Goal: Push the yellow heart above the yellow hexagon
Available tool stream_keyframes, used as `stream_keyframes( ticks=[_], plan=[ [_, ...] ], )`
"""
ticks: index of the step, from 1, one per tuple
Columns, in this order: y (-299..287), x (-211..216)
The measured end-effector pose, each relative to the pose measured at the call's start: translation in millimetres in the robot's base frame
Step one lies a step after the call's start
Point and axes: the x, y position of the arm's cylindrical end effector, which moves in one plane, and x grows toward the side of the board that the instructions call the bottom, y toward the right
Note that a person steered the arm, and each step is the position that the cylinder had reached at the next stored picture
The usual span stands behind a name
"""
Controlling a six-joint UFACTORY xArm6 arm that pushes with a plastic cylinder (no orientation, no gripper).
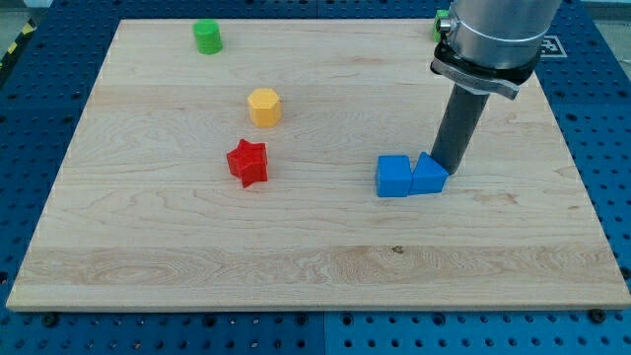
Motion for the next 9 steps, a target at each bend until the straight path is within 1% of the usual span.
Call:
stream_keyframes(
  ticks=[2,3,6,7,8,9],
  plan=[
    [9,-2],
    [38,-10],
    [117,-70],
    [128,-82],
    [128,-82],
    [136,-97]
  ],
)
